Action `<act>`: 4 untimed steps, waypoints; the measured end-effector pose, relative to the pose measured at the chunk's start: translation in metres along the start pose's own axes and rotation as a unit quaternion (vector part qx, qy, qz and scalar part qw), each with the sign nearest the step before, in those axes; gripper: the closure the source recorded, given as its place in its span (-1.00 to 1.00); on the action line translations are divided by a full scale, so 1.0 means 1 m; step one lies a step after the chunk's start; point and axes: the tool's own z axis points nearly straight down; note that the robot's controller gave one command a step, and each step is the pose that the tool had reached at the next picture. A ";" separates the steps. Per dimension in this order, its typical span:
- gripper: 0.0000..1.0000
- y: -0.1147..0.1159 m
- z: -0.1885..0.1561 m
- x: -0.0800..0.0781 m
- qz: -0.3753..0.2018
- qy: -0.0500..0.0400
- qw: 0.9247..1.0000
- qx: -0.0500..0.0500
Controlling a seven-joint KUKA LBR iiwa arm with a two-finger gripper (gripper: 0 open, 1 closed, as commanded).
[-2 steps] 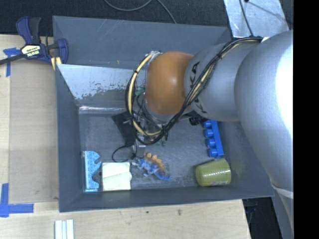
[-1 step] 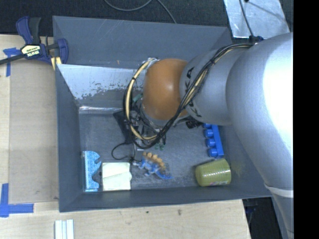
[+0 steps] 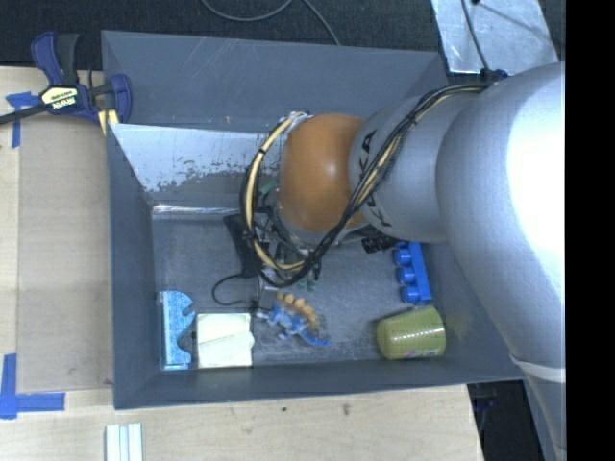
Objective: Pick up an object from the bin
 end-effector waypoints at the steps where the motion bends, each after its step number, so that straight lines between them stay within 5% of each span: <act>1: -1.00 -0.023 -0.001 0.031 0.065 0.000 0.998 0.000; 2: 1.00 0.000 -0.001 -0.002 0.000 -0.003 1.000 -0.001; 4: 1.00 -0.001 -0.008 0.000 0.000 0.000 1.000 0.000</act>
Offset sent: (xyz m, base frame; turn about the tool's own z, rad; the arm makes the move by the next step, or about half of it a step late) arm 0.0000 0.0000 0.0000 0.0000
